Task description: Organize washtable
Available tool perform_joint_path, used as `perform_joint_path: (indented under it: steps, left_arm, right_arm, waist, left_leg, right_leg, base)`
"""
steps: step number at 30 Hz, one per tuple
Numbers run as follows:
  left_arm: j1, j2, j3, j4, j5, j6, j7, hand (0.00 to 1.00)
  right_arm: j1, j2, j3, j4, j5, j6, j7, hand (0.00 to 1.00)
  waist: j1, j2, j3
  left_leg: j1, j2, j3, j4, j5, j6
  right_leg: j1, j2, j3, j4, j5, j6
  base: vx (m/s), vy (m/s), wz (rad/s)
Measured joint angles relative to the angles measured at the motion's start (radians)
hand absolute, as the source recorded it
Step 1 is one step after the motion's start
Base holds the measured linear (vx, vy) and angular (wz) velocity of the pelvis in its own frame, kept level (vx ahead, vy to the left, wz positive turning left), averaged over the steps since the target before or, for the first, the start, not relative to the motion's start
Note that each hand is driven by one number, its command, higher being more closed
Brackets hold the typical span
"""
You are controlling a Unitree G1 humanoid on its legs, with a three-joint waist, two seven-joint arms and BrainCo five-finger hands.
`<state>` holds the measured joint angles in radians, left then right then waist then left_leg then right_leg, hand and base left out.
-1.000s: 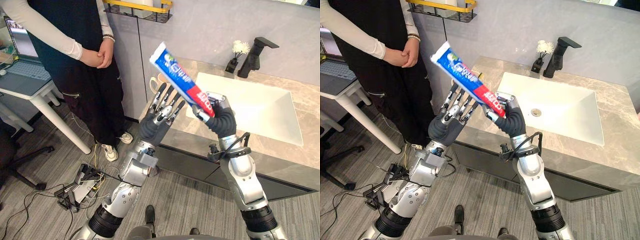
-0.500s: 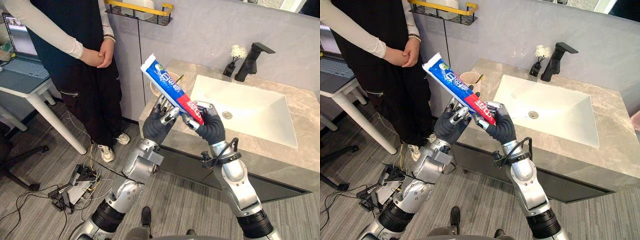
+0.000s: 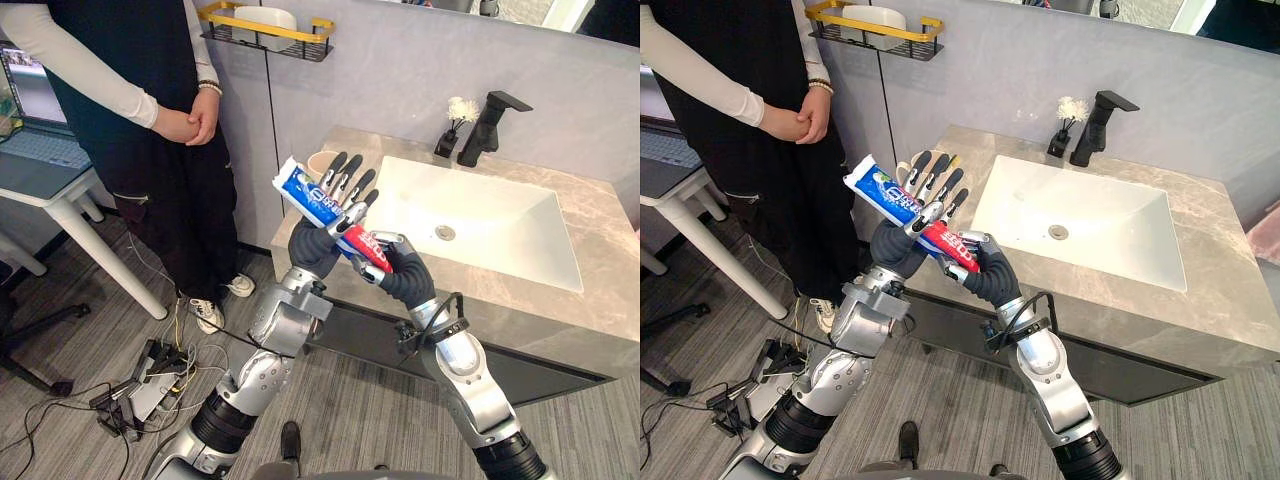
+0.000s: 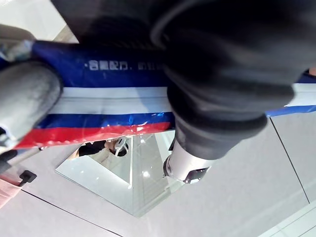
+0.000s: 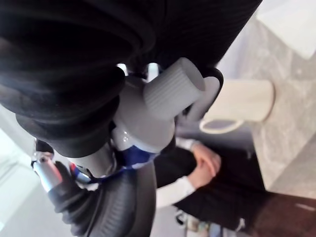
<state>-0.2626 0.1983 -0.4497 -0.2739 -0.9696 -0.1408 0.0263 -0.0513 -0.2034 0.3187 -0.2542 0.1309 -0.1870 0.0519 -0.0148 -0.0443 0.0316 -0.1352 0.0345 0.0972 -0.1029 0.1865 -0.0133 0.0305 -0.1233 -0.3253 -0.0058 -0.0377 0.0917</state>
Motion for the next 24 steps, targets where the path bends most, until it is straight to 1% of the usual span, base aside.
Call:
perform_joint_path:
  steps: [5, 6, 11, 16, 24]
  left_arm:
    - [0.0, 0.0, 0.003, 0.0, -0.001, 0.006, 0.0, 0.0]
    - [0.0, 0.0, 0.004, 0.0, -0.001, 0.006, 0.0, 1.0]
    - [0.0, 0.0, 0.004, 0.0, -0.002, 0.012, -0.001, 1.0]
    - [0.002, 0.0, 0.008, 0.012, -0.001, 0.022, -0.002, 1.0]
    - [0.002, -0.002, 0.01, 0.012, 0.011, 0.024, -0.006, 1.0]
  right_arm:
    - [0.001, 0.001, -0.008, 0.003, -0.02, -0.001, 0.013, 1.0]
    - [0.001, 0.001, -0.008, 0.004, -0.02, -0.001, 0.013, 1.0]
    - [0.005, 0.005, -0.008, 0.01, -0.02, -0.002, 0.014, 1.0]
    - [0.009, 0.026, -0.011, 0.037, -0.019, -0.005, 0.015, 1.0]
    - [0.015, 0.04, -0.013, 0.045, -0.017, -0.004, 0.029, 1.0]
  waist:
    - [0.0, 0.0, 0.0]
    - [0.0, 0.0, 0.0]
    - [0.0, 0.0, 0.0]
    - [0.0, 0.002, -0.001]
    - [0.0, 0.02, -0.012]
  left_leg:
    - [0.0, 0.0, 0.001, 0.0, 0.0, 0.0]
    - [0.0, 0.0, 0.001, 0.0, 0.0, 0.0]
    - [0.0, 0.0, 0.003, 0.0, 0.0, 0.0]
    - [0.0, 0.001, 0.009, 0.0, 0.0, 0.0]
    - [0.002, 0.001, 0.02, 0.0, 0.0, 0.0]
  right_leg:
    - [0.0, 0.0, 0.0, 0.0, 0.0, 0.0]
    - [0.0, 0.0, 0.0, 0.0, 0.0, 0.0]
    - [-0.001, 0.0, 0.002, 0.0, 0.0, 0.0]
    - [-0.003, 0.0, 0.007, -0.001, 0.0, -0.001]
    - [-0.002, 0.0, 0.019, -0.016, 0.008, -0.003]
  base:
    - [0.0, 0.0, 0.0]
    - [0.0, 0.0, 0.0]
    - [0.0, 0.0, 0.0]
    - [0.0, 0.0, -0.01]
    - [0.01, 0.0, -0.04]
